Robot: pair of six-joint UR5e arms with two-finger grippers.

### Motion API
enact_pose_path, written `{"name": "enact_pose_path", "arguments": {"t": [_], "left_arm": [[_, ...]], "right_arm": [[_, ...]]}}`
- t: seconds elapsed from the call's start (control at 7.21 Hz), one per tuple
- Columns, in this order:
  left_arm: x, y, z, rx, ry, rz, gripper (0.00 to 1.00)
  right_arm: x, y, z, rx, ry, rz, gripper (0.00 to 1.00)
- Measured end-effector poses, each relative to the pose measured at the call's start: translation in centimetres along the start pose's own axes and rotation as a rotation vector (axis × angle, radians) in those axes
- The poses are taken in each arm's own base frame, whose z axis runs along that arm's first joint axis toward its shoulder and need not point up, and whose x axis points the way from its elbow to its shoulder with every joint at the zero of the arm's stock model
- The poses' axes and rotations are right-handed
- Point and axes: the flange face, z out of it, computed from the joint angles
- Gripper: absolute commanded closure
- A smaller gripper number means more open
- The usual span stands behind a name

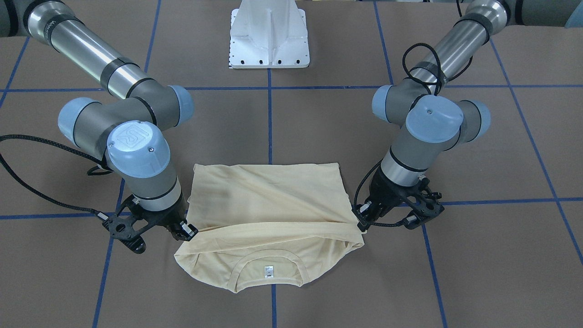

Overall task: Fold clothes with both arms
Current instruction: 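Lift the hem with both grippers and fold it toward the collar, then open both grippers at the collar and raise both arms away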

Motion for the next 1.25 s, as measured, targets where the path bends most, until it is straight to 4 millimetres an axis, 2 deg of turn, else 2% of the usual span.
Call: {"name": "enact_pose_path", "arguments": {"t": [0.42,0.97,1.11,1.25], "left_arm": [[-1.4,-1.3,3.0,0.038,0.007,0.006,1.0],[-2.0,-0.8,4.4,0.048,-0.002,0.014,1.0],[-2.0,-0.4,4.6,0.052,-0.004,0.016,0.87],[-2.1,-0.2,4.8,0.052,-0.006,0.018,0.62]], "right_arm": [[-1.8,-0.9,1.8,0.035,0.016,-0.035,1.0],[-2.8,-1.9,3.7,0.088,0.044,-0.085,1.0],[-3.0,-2.0,4.0,0.096,0.051,-0.097,1.0],[-3.1,-2.0,4.1,0.099,0.055,-0.103,0.96]]}}
